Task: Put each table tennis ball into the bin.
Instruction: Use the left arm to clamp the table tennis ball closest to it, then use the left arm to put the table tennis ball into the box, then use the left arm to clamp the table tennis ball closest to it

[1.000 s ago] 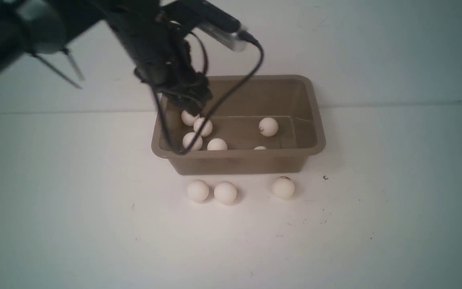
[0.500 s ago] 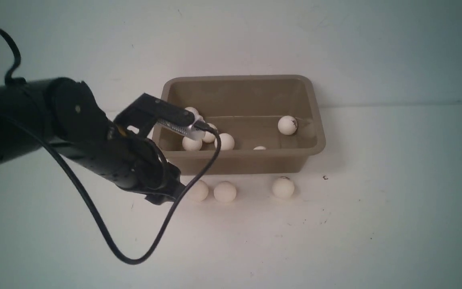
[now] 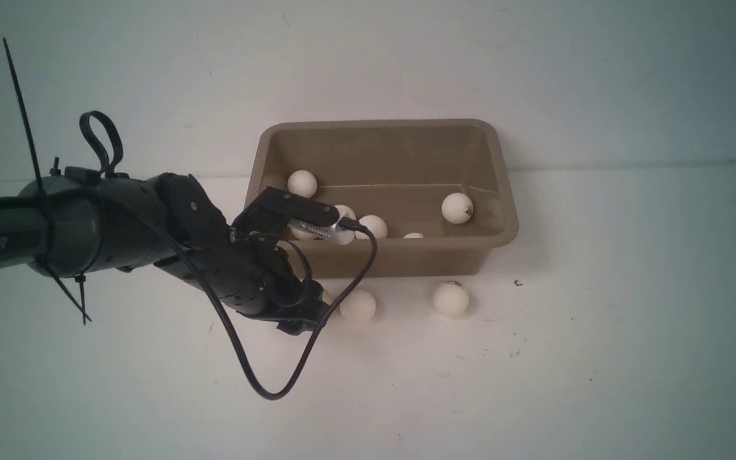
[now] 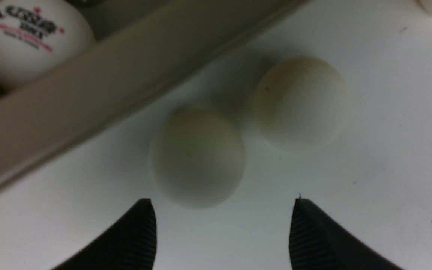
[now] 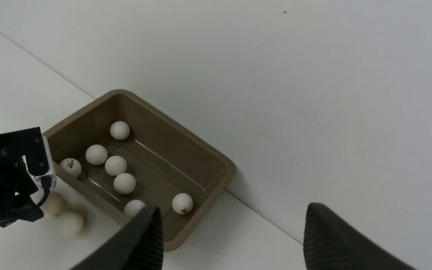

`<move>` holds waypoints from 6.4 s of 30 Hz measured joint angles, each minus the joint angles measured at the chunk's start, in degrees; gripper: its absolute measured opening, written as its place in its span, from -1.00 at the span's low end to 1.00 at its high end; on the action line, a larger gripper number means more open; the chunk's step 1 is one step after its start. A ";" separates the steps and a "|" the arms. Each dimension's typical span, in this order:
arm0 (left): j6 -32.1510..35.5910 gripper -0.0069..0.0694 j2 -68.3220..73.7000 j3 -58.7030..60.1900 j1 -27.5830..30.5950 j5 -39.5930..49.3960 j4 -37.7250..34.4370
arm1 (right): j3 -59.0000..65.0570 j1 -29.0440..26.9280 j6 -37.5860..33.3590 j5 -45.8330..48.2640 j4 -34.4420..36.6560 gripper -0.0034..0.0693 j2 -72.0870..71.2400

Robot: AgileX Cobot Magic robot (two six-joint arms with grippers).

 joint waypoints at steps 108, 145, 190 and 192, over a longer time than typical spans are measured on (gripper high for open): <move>0.40 0.57 20.87 -42.22 -0.02 15.19 10.45 | 0.00 0.00 0.72 0.00 1.12 0.36 0.00; -2.31 -0.29 -22.52 14.31 0.03 1.41 -5.67 | 0.00 0.00 0.93 0.00 1.39 0.36 0.00; 38.04 0.31 5.42 1.16 -3.27 -7.72 -36.57 | 0.00 0.00 0.93 0.00 4.14 0.36 0.00; 38.05 0.31 6.09 1.16 -3.27 -7.85 -36.62 | 0.00 0.00 0.93 0.00 4.13 0.36 0.00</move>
